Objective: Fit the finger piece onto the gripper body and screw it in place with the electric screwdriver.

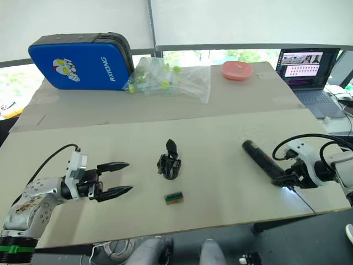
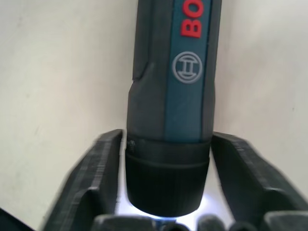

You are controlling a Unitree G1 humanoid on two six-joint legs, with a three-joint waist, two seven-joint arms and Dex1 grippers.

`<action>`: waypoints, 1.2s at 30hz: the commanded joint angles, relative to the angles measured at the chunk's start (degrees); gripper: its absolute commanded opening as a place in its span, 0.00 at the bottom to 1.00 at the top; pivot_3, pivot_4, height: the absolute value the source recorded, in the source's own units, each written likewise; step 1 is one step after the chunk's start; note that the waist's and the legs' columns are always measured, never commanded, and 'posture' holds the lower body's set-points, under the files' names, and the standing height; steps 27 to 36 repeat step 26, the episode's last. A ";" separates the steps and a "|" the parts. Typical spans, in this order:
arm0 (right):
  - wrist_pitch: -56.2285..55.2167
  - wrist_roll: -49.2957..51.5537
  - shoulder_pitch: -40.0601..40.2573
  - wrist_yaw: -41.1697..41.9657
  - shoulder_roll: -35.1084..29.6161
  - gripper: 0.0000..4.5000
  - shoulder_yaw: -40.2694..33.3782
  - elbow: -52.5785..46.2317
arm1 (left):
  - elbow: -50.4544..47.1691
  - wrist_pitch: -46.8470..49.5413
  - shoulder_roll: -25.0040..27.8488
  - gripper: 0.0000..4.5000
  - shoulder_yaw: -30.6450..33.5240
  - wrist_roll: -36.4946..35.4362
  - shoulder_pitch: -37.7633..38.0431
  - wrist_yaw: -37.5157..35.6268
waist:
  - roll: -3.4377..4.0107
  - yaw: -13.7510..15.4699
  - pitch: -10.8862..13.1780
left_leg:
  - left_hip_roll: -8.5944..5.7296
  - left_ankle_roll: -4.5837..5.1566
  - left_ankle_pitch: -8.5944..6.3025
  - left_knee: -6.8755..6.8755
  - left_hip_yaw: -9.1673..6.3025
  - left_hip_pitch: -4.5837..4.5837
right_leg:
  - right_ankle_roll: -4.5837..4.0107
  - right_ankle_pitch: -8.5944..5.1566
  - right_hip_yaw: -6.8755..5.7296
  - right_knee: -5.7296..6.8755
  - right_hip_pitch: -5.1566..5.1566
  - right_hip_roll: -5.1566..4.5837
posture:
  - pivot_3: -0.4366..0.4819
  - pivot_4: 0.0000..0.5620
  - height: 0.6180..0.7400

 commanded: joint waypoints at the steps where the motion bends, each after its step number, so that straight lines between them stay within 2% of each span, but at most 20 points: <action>1: -1.78 0.66 -0.30 2.60 -4.61 0.99 -5.86 -2.76 | 1.19 -0.83 2.19 1.00 2.49 2.18 0.95 1.80 | 0.09 0.24 0.04 | 0.00 0.00 0.00 0.00 0.00 0.00 | 0.00 0.00 0.02 0.04 -0.02 0.03 | 0.48 0.27 1.00; 4: -2.32 2.48 1.86 4.72 -8.07 0.99 -10.84 -5.73 | 2.36 -3.21 3.26 1.00 3.37 4.91 2.45 2.94 | 0.28 0.67 0.06 | 0.01 0.01 0.00 -0.05 -0.01 -0.02 | -0.01 -0.01 0.05 0.03 -0.10 0.09 | 0.48 0.27 1.00; 7: -8.45 7.08 7.07 10.58 -9.49 0.99 -20.87 -9.83 | 3.57 -7.09 3.52 1.00 5.47 7.80 4.79 5.41 | 0.28 1.12 0.06 | 0.03 0.00 -0.01 -0.13 0.00 -0.02 | -0.02 -0.02 0.07 -0.06 -0.10 0.08 | 0.48 0.27 1.00; 10: -17.69 12.47 12.01 16.11 -5.68 0.99 -31.97 -15.32 | 4.78 -11.76 4.24 1.00 7.46 10.00 7.28 5.89 | 0.27 1.19 0.06 | 0.07 -0.01 -0.01 -0.15 0.00 0.00 | -0.02 -0.01 0.11 -0.09 -0.01 0.08 | 0.48 0.27 1.00; 11: -16.23 14.92 14.83 16.39 -3.86 0.99 -34.98 -19.88 | 5.95 -14.19 4.53 1.00 8.56 10.78 8.12 5.90 | 0.26 1.22 0.06 | 0.07 -0.01 -0.01 -0.13 0.01 0.02 | -0.02 -0.01 0.13 -0.05 -0.01 0.07 | 0.48 0.27 1.00; 14: -14.83 20.61 18.96 11.24 4.11 0.99 -38.88 -32.47 | 9.63 -20.53 4.97 1.00 10.19 13.31 9.98 6.18 | 0.11 1.30 -0.03 | 0.11 -0.02 -0.02 -0.13 -0.03 0.05 | -0.05 0.02 0.21 -0.01 0.00 0.07 | 0.48 0.27 1.00; 18: -24.04 19.01 23.93 11.26 11.35 0.99 -36.26 -40.84 | 12.49 -25.52 4.92 1.00 11.08 15.51 12.32 7.30 | 0.10 1.49 -0.02 | 0.06 -0.02 -0.02 -0.10 0.00 0.06 | -0.06 0.05 0.24 0.00 0.00 -0.05 | 0.48 0.27 1.00; 24: -41.01 13.95 24.89 13.03 17.53 0.99 -32.59 -36.21 | 9.57 -26.10 4.60 1.00 13.17 14.07 16.18 8.71 | -0.13 1.68 -0.01 | 0.01 -0.02 -0.02 -0.06 0.03 0.06 | 0.03 0.11 0.09 -0.05 0.03 -0.03 | 0.48 0.27 1.00; 36: -42.60 13.96 24.31 12.45 18.14 0.99 -32.26 -34.77 | 8.60 -26.57 4.06 1.00 13.64 13.55 16.92 9.00 | -0.14 1.69 -0.02 | 0.02 -0.02 -0.02 -0.05 0.02 0.07 | 0.02 0.13 0.08 -0.04 0.04 -0.02 | 0.48 0.27 1.00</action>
